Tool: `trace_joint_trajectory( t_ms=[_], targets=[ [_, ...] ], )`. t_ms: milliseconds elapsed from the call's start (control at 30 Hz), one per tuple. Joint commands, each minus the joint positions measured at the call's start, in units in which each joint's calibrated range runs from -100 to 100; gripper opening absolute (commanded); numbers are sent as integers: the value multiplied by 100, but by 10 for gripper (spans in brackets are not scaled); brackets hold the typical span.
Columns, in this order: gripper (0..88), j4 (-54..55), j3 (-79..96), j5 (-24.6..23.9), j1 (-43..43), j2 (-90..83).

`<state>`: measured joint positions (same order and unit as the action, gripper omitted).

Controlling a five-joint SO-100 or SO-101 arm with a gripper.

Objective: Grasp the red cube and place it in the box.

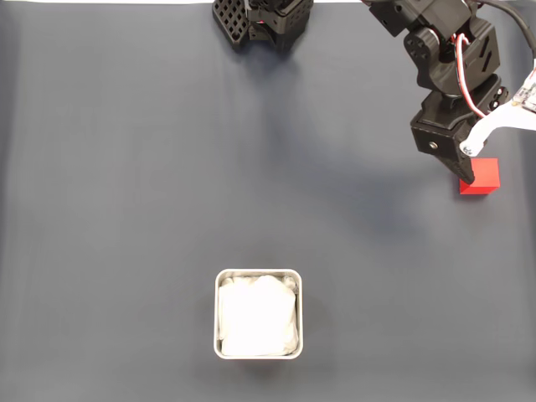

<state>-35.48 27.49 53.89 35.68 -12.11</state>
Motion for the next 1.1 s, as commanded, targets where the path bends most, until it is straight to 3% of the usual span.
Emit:
trace_joint_trajectory(
  t_ms=[0, 1067],
  targets=[
    [405, 204, -258, 34, 26, 76],
    [410, 458, -1188, -98, 288, 1471]
  ],
)
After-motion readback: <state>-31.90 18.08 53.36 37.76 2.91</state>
